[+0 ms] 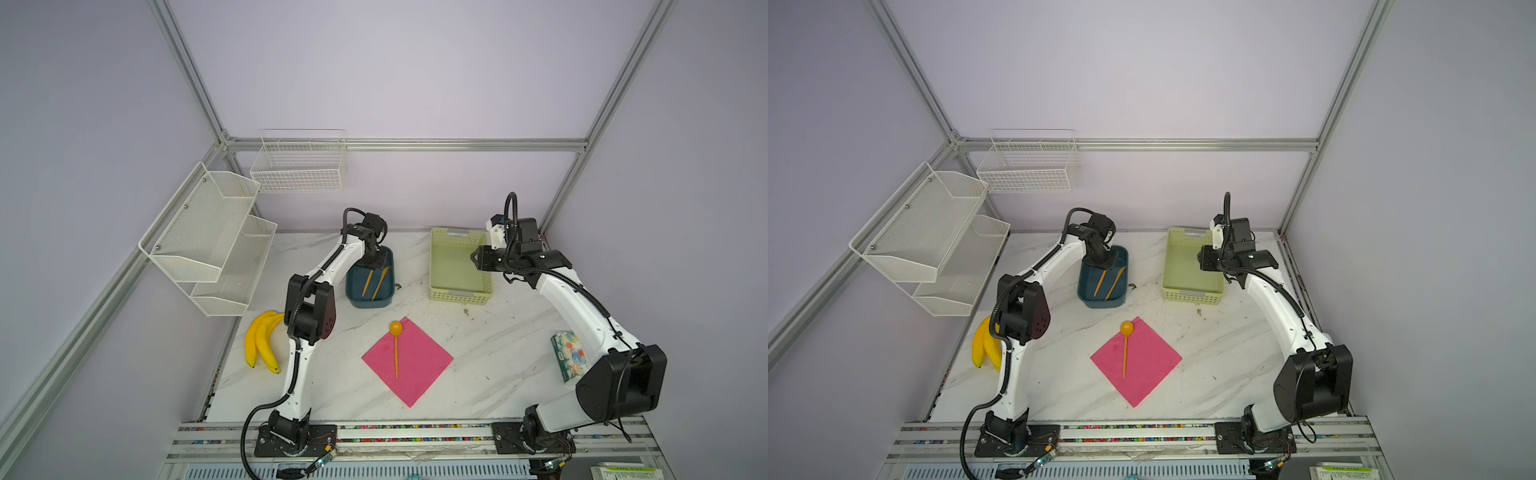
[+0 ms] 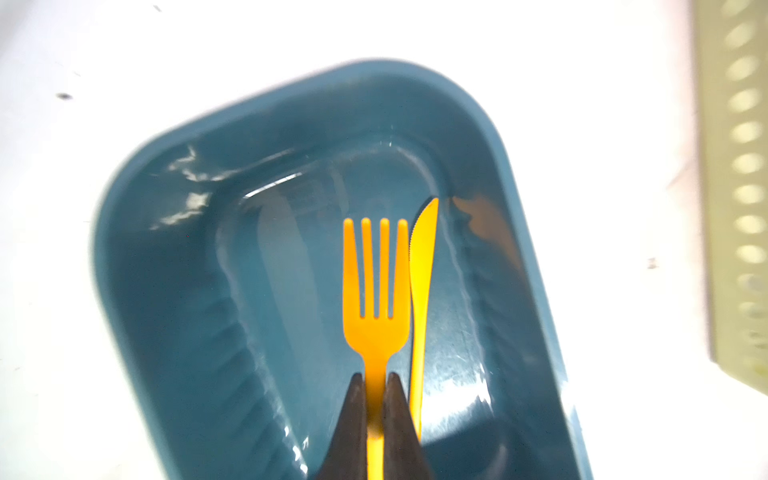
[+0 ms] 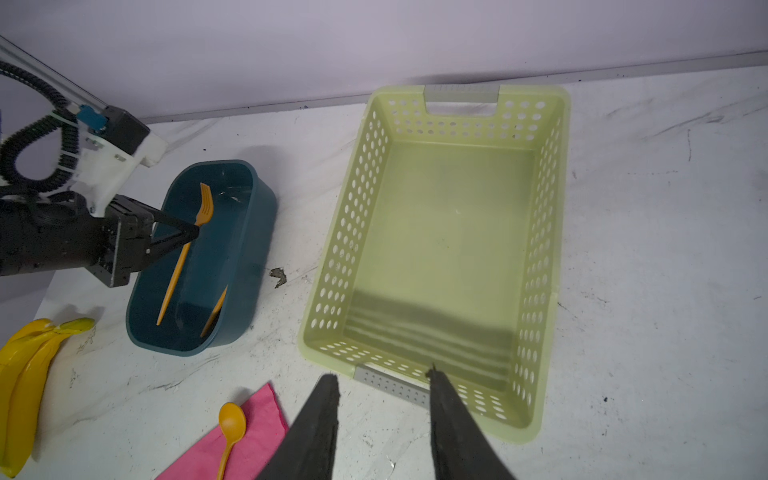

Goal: Place the utensils on the paper napkin and roll it up
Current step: 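Lower the left gripper and close it on the yellow fork handle, then lift the yellow fork out of the teal tub with the left gripper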

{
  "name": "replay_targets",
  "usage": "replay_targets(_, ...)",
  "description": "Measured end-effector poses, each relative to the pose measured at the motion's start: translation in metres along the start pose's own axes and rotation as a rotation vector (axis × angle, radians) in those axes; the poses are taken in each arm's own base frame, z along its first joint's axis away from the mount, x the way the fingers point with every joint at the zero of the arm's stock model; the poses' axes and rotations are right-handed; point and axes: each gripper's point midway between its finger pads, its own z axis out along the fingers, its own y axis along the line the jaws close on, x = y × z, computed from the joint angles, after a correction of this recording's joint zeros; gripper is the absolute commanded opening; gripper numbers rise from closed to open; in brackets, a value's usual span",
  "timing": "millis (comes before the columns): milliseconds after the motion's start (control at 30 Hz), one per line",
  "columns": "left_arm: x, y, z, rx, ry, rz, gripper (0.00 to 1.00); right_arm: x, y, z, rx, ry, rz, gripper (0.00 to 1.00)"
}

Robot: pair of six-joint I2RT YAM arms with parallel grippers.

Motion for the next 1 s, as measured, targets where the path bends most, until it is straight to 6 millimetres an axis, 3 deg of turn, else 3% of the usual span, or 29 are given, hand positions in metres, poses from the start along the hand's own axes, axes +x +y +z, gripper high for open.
replay_targets(267,-0.012,-0.002,-0.045,0.032,-0.073,-0.070,0.03,-0.003,0.003,-0.016,0.001,-0.020,-0.004,0.40)
replay_targets(633,0.025,-0.008,-0.078,0.066,-0.031,-0.274,0.03,-0.010,0.005,-0.035,0.011,-0.062,-0.033,0.40)
replay_targets(1000,0.063,-0.060,-0.102,0.123,0.000,-0.285,0.04,0.001,0.003,-0.040,0.012,-0.057,-0.046,0.40)
